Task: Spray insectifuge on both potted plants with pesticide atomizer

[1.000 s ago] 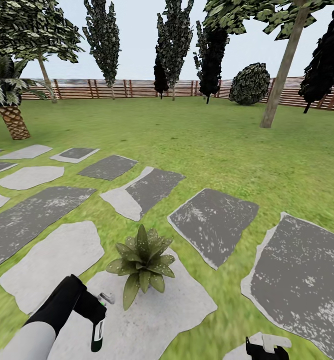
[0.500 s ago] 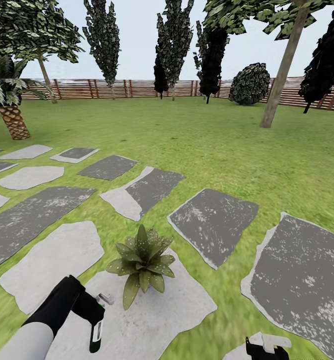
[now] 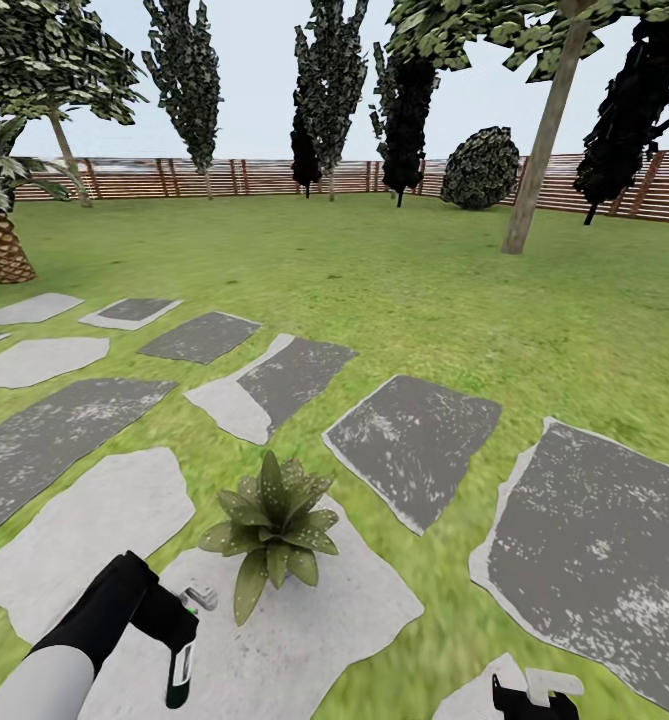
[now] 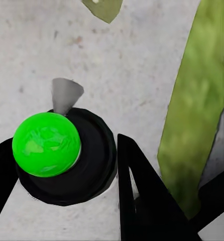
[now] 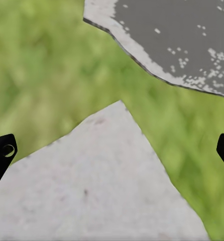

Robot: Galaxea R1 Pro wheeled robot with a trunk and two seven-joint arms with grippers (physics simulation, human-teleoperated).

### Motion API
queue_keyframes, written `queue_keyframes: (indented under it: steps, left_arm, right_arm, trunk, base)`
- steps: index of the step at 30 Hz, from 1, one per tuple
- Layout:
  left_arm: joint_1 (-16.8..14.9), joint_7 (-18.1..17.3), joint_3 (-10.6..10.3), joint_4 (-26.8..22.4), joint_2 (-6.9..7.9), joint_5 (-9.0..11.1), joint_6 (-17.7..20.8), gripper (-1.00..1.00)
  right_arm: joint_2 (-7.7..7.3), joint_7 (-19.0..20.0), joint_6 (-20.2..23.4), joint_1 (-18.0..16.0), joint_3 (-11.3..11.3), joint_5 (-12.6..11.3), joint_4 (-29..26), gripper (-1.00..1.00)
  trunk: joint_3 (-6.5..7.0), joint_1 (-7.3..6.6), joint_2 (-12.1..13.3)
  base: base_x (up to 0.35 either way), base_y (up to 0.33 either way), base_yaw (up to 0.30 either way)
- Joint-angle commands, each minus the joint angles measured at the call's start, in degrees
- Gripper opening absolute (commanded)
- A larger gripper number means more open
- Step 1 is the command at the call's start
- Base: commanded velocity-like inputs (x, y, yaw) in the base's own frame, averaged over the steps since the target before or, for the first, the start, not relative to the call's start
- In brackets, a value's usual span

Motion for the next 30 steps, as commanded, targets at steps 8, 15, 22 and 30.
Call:
queue_keyframes:
  steps: [8,15,22,30]
  left_arm:
    - [-0.1,-0.5,0.5,-0.1,0.13,-0.4,1.5,-1.0]
    - [-3.8,-9.2,-0.1,-0.3,-0.28,-5.5,4.2,-1.0]
    - [-9.3,-15.8,-2.0,-0.5,-2.69,-14.3,10.5,-1.0]
    - [-17.9,-21.9,-7.2,0.0,-1.93,-17.6,15.1,-1.0]
  right_arm:
    - [-0.18,-0.4,-0.2,0.0,-0.4,0.6,0.1,1.0]
    - [-0.28,-0.5,-0.2,0.1,-0.4,0.6,0.1,1.0]
    - [-0.5,-0.4,-0.2,0.1,-0.5,0.6,0.1,1.0]
    - [-0.61,-0.4,-0.2,0.1,-0.4,0.6,0.1,1.0]
  trunk:
    - [-0.05,-0.01,0.0]
    - [-0.05,-0.01,0.0]
    - [-0.05,-0.01,0.0]
    - [-0.05,-0.01,0.0]
  base:
    - [0.0,0.0,0.0]
    - [0.0,0.0,0.0]
    - [0.0,0.0,0.0]
    - [0.0,0.0,0.0]
